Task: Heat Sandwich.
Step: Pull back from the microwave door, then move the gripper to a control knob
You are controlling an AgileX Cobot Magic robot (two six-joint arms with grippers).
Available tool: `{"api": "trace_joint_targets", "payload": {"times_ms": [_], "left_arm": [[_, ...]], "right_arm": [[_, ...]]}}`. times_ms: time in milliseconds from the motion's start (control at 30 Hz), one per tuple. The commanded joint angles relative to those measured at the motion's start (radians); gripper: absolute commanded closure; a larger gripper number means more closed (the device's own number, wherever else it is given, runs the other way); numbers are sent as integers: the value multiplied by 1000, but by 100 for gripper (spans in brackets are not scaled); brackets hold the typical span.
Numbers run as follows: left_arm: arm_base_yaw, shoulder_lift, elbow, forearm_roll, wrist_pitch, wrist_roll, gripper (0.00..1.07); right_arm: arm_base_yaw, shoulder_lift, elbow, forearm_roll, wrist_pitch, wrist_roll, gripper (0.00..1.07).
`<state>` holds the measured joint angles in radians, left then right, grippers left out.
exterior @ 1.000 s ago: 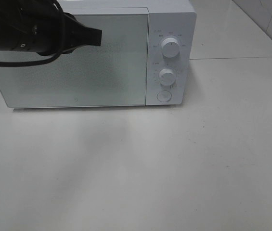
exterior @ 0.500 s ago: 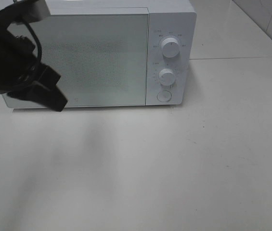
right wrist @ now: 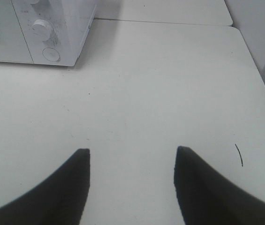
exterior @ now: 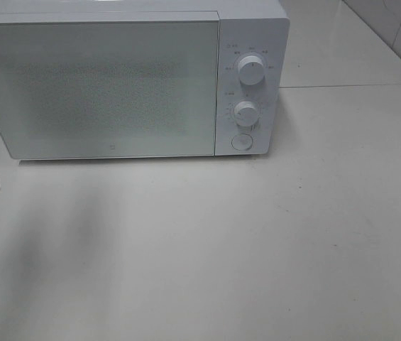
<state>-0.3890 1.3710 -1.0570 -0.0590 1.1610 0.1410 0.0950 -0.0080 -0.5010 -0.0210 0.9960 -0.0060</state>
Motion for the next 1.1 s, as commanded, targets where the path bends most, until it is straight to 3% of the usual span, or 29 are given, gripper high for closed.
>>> {"api": "trace_joint_targets", "payload": {"times_ms": [33,100,167,267,333,433,500,600,733,867,1100], "left_arm": [[128,-70,-4,-7,39,-22,26],[158,-86,-4,-19,41,-22,26],[253,-151,3,-47,55,-22,26],[298,-211,28,-48,57,-22,26],[363,-311,94,-50,58,-29,26],[400,-383,154,-50,54,-33,26],[434,-513,236,-50,51,-51,26],[444,-592,283,-50,51,-61,26],[444,-755,365,-41,44,-116,26],[444,-913,422,-37,42,-120,26],[444,-1042,479,-28,42,-141,26]], "right_arm": [[-5,-23,2,-4,1,6,53],[-5,-23,2,-4,1,6,53],[-5,-23,2,-4,1,6,53],[-5,-23,2,-4,1,6,53],[-5,-23,2,-4,1,6,53],[-5,-23,2,-4,1,6,53],[-5,-23,2,-4,1,6,53],[-5,-23,2,-4,1,6,53],[-5,-23,2,-4,1,6,53],[-5,-23,2,-4,1,6,53],[-5,-23,2,-4,1,6,53]]}}
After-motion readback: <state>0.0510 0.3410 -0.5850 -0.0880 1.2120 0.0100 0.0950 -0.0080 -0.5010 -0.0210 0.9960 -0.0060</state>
